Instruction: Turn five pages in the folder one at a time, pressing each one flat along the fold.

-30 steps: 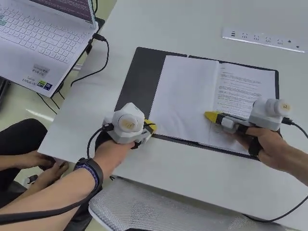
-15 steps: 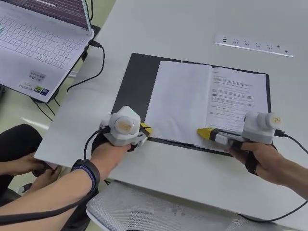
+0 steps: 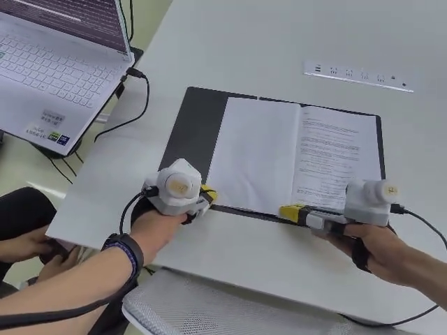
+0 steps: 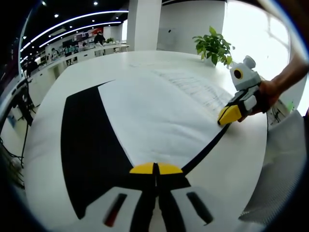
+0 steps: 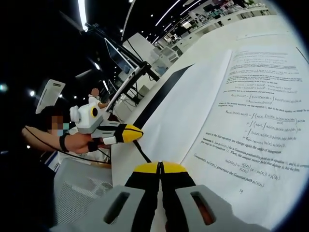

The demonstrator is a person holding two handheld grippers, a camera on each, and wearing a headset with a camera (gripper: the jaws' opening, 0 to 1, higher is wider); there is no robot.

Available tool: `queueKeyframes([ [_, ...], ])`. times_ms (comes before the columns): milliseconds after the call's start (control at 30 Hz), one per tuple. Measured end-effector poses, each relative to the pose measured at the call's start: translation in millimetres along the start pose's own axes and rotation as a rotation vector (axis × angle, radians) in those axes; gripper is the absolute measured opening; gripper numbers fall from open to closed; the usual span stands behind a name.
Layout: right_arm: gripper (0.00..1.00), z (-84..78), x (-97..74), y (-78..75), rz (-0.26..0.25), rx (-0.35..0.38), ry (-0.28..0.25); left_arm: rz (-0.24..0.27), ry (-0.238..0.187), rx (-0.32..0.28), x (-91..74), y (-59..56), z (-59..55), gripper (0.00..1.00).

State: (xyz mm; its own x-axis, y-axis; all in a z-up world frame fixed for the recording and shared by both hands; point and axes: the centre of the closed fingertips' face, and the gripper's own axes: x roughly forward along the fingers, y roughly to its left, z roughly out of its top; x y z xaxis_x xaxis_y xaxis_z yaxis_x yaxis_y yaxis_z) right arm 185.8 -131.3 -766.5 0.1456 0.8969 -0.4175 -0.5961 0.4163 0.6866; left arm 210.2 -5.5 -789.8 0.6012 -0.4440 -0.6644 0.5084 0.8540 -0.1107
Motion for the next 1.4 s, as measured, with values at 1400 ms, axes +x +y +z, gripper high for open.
queueKeyframes([
  [1400, 0.28, -6.0, -120.8, -16.3, -0.266, 0.012, -0.206, -0.035, -0.062, -0.019, -12.0, -13.8, 33.2, 0.21],
])
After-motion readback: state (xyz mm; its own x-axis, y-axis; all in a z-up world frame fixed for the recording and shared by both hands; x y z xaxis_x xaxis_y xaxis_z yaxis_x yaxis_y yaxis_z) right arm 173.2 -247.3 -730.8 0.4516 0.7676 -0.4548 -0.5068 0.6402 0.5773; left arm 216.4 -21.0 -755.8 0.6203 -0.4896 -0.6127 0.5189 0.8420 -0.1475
